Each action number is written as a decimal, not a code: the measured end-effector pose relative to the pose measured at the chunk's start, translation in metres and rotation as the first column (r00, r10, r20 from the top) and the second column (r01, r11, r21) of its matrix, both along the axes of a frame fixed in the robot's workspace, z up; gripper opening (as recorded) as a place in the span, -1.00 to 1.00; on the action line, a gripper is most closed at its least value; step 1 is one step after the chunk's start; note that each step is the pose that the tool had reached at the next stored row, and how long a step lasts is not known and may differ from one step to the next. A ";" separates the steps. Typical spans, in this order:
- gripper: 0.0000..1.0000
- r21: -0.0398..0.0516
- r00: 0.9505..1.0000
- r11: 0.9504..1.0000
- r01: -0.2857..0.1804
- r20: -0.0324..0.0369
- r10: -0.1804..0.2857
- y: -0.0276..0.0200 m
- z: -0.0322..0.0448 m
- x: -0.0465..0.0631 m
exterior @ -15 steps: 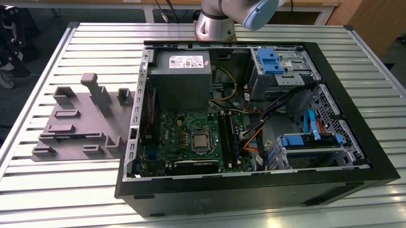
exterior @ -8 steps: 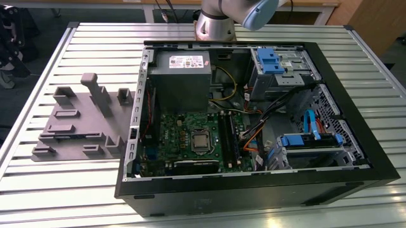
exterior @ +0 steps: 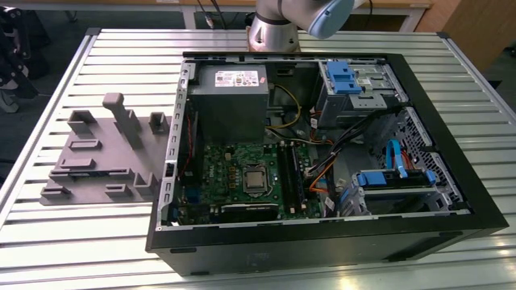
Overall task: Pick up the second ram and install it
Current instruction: 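Pick up the second ram and move it above second insertion slot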
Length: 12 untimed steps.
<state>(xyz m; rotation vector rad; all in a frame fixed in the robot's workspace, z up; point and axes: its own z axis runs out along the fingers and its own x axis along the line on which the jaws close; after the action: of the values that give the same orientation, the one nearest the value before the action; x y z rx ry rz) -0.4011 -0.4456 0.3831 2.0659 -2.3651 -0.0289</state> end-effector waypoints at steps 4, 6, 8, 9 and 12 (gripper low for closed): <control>-0.79 0.000 1.000 1.000 -0.011 0.000 0.011 -0.0001 0.0000 0.000; -0.79 0.000 1.000 1.000 -0.017 0.000 0.017 -0.0002 0.0000 0.000; -0.79 0.000 1.000 1.000 -0.023 0.000 0.023 -0.0004 0.0000 0.000; -0.79 0.000 1.000 1.000 -0.026 0.000 0.026 -0.0005 0.0000 0.000; -0.79 0.000 0.999 0.999 -0.033 0.000 0.033 -0.0008 0.0000 -0.001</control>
<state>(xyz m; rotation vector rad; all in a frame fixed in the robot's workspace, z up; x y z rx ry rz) -0.4018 -0.4464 0.3831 2.1044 -2.3304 -0.0289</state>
